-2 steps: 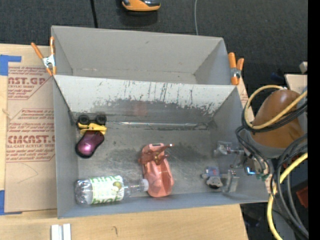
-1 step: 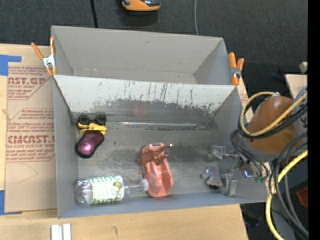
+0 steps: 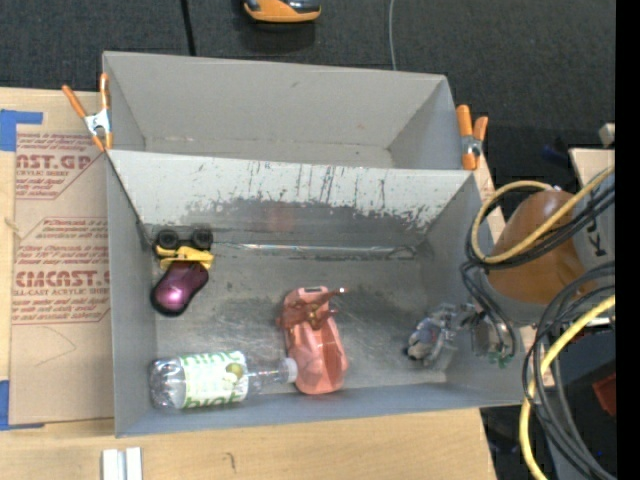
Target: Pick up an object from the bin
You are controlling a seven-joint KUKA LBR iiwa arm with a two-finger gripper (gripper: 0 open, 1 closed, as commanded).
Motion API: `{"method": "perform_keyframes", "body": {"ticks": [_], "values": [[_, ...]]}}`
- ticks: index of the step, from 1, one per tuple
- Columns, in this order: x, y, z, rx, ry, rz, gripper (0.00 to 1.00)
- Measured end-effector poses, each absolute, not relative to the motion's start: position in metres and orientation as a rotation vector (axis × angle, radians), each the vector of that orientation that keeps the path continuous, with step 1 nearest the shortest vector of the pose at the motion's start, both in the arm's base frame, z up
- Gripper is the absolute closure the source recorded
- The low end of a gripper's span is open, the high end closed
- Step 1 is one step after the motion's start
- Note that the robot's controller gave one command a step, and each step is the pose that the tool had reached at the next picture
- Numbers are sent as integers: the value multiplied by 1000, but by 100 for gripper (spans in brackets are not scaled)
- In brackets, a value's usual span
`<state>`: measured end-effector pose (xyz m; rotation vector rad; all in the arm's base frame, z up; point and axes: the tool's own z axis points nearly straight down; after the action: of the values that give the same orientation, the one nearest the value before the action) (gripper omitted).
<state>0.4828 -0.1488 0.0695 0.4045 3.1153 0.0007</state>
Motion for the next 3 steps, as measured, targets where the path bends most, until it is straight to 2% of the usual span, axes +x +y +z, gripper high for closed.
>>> {"method": "perform_keyframes", "body": {"ticks": [2,3], "values": [[481,-148,74,405,3121,2,100],[480,-148,93,406,3125,4,100]]}}
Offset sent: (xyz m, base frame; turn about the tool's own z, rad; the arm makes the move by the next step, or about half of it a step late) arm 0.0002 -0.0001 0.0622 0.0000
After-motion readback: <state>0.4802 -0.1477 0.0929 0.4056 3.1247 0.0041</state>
